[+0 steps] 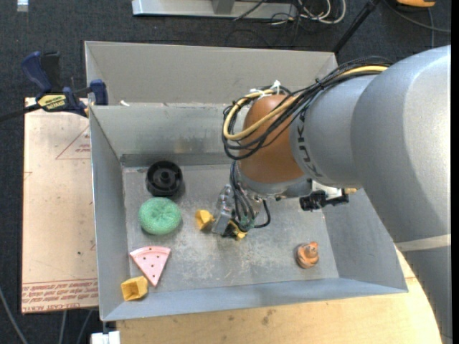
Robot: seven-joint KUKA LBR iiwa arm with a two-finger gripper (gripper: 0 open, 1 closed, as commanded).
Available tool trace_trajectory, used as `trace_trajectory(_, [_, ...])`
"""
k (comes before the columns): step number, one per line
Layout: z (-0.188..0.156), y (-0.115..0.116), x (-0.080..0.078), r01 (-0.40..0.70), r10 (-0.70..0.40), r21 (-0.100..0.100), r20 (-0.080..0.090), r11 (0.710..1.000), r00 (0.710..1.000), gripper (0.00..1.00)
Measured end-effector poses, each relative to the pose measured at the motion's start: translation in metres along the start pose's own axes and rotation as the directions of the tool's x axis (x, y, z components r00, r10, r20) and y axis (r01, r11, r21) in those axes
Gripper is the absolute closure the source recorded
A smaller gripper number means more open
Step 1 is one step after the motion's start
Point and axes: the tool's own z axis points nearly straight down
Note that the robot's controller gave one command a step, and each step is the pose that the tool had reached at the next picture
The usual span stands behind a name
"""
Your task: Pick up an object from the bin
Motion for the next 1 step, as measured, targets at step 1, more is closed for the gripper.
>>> trace_trajectory(1, [0.0000,0.0000,0.0001,0.000,0.000,0.000,-0.001,1.000,1.000,1.00])
